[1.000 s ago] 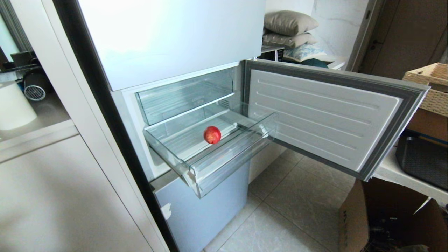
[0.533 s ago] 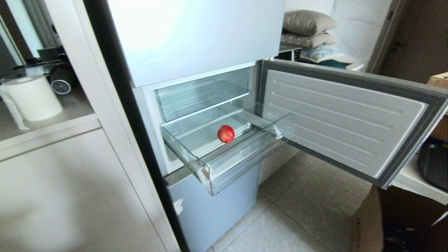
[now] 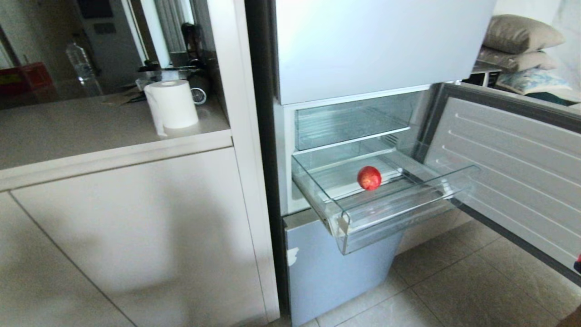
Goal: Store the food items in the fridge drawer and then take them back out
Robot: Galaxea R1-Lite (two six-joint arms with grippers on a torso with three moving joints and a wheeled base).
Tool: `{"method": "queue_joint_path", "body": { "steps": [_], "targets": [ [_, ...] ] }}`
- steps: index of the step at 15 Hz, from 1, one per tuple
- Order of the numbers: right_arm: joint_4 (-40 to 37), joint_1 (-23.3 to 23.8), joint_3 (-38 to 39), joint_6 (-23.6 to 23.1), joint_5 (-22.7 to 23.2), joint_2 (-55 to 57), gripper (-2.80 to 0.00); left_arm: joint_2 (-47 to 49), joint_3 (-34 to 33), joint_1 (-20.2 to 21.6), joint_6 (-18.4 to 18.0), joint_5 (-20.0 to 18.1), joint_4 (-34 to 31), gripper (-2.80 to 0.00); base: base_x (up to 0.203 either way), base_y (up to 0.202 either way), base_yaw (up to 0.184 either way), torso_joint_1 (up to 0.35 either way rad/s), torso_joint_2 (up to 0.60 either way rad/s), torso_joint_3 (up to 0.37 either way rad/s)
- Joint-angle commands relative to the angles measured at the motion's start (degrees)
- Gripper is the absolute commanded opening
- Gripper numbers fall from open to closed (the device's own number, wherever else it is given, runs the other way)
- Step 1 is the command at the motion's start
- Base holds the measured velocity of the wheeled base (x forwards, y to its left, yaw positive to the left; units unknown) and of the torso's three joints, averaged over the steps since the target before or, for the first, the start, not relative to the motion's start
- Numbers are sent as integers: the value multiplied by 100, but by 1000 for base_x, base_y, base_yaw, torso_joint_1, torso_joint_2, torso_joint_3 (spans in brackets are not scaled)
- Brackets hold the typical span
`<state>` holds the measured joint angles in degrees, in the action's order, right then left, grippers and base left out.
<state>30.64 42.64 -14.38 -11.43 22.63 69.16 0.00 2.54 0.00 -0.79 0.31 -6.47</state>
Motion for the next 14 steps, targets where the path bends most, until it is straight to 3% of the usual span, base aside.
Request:
{"method": "queue_joint_path", "body": {
  "steps": [1, 4, 6, 8, 10, 14],
  "targets": [
    [20, -38, -12, -7, 14, 19, -280, 9, 1, 0, 0, 5, -3, -280, 1, -15, 181, 6, 3, 3],
    [56, -72, -37, 17, 74, 19, -280, 9, 1, 0, 0, 5, -3, -280, 0, -11, 171, 6, 4, 1],
    [72, -81, -182, 23, 313, -8, -280, 9, 1, 0, 0, 5, -3, -280, -1, -8, 133, 1, 6, 1],
    [14, -375, -456, 23, 606, -21, -280, 9, 1, 0, 0, 5, -3, -280, 0, -3, 31, 1, 2, -1],
    [-473, -979, -961, 32, 483, 43, -280, 9, 1, 0, 0, 5, -3, -280, 0, 0, 0, 0, 0, 0],
    [-1812, -2499, -2703, 459, -333, 987, -280, 9, 1, 0, 0, 5, -3, -280, 0, 0, 0, 0, 0, 0]
  ]
}}
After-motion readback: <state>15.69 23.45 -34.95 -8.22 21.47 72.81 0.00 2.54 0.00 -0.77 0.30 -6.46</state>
